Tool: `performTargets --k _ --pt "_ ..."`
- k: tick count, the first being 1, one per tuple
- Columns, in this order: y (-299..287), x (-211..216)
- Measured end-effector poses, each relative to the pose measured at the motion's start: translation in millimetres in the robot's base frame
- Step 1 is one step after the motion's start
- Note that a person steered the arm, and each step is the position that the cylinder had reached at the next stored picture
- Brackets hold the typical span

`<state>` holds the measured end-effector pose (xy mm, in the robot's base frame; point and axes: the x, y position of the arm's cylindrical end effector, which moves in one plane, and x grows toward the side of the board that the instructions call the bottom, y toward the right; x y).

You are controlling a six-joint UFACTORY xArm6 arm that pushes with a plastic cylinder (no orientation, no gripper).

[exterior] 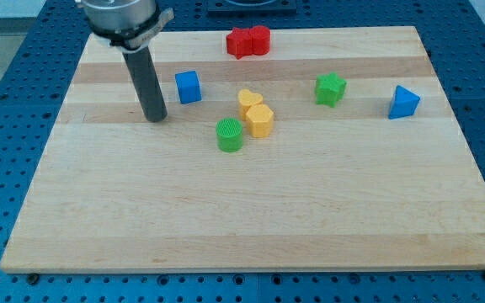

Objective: Slide blue cube closer to the blue triangle

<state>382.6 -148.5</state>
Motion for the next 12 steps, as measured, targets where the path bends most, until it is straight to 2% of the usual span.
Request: performTargets --k 2,8,10,12 --pt "9.5 -48.4" --pt "32.1 -32.6" --pt "79.0 -39.2" --pt "125.6 -68.5"
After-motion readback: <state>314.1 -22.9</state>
